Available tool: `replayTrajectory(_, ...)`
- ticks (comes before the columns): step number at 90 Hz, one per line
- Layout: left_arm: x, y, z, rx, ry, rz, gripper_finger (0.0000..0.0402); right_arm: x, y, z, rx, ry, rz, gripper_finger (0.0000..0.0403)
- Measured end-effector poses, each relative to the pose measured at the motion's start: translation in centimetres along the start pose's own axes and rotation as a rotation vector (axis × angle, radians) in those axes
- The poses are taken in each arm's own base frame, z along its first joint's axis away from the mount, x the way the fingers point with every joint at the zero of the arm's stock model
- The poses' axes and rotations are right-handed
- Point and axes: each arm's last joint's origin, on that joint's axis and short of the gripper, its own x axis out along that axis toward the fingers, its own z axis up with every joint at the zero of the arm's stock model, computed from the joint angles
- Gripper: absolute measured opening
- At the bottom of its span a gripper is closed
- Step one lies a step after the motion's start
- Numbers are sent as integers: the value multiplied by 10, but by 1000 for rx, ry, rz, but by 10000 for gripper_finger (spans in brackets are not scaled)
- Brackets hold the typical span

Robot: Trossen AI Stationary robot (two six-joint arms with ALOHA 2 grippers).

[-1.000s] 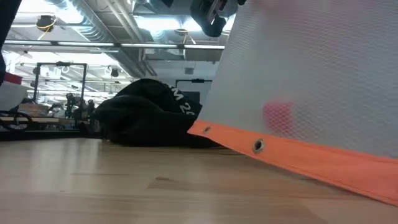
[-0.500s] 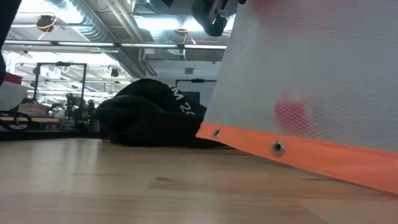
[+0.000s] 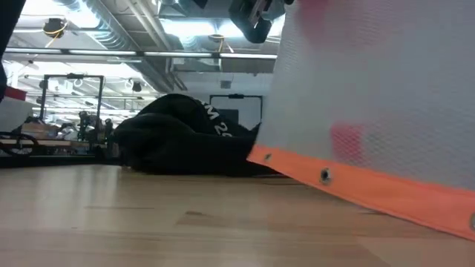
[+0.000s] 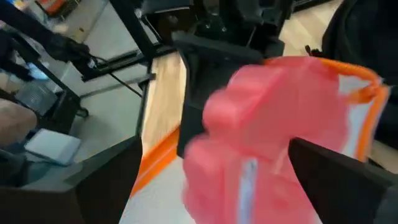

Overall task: Unpack backpack
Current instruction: Put the medicine organizer into the white zip bag, then put the chocolate bar into the white zip bag

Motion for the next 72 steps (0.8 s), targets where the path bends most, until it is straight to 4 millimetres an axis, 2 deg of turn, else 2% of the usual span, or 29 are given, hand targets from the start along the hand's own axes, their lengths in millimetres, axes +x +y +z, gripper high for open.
replayTrajectory(34, 0, 0, 0, 10, 1, 0, 0, 4, 0, -3, -39, 193, -105, 385)
replayTrajectory(59, 0, 0, 0, 14, 1, 2, 0, -29, -3, 11, 18, 383, -275, 385)
replayTrajectory(72, 0, -2, 0, 2, 2, -16, 0, -41, -11, -3, 105, 481, -435, 385)
